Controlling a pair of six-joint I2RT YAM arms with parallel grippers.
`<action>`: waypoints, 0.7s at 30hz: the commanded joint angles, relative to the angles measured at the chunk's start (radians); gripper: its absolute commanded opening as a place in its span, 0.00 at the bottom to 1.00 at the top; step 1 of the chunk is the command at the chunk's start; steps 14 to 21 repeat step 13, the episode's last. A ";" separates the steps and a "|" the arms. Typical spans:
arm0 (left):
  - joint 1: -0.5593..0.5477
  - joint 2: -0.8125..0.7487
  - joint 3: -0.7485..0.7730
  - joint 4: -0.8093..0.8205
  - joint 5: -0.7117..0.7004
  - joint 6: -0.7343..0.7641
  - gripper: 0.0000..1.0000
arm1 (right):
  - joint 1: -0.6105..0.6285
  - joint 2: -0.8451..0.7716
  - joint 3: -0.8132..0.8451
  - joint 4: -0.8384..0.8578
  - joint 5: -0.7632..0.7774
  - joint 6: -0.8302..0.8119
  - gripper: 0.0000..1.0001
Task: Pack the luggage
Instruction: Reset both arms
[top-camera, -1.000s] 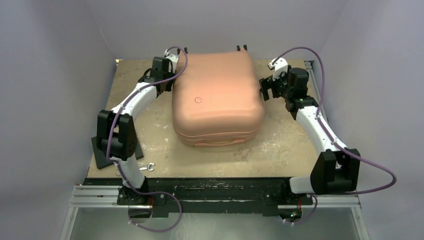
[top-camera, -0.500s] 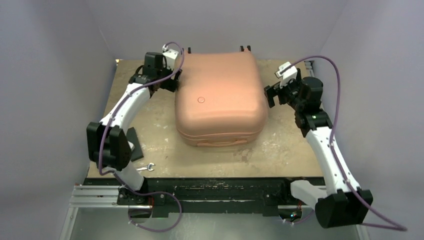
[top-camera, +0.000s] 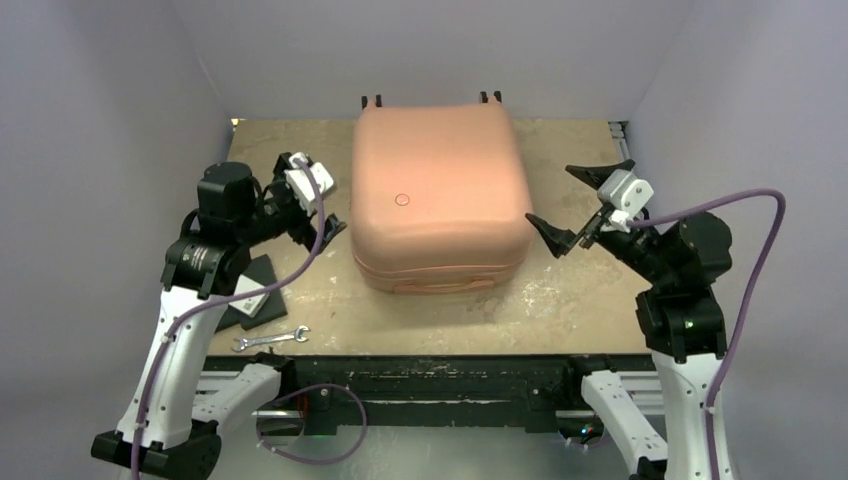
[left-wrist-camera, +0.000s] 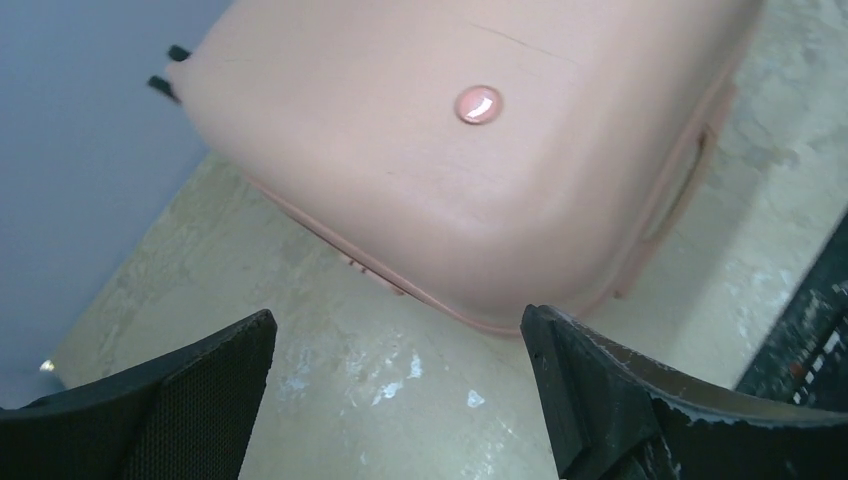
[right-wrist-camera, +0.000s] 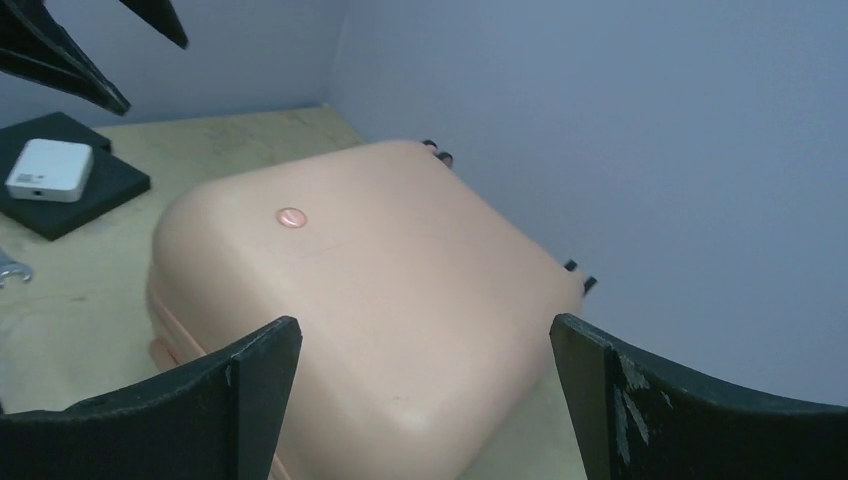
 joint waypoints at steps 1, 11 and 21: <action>0.001 -0.023 -0.067 -0.177 0.222 0.176 0.95 | 0.004 0.013 0.005 -0.109 -0.218 -0.025 0.99; 0.066 -0.051 -0.188 -0.283 0.464 0.363 0.99 | 0.007 0.001 -0.026 -0.496 -0.551 -0.565 0.99; 0.092 -0.042 -0.183 -0.274 0.487 0.343 0.99 | 0.007 -0.001 -0.031 -0.512 -0.560 -0.589 0.99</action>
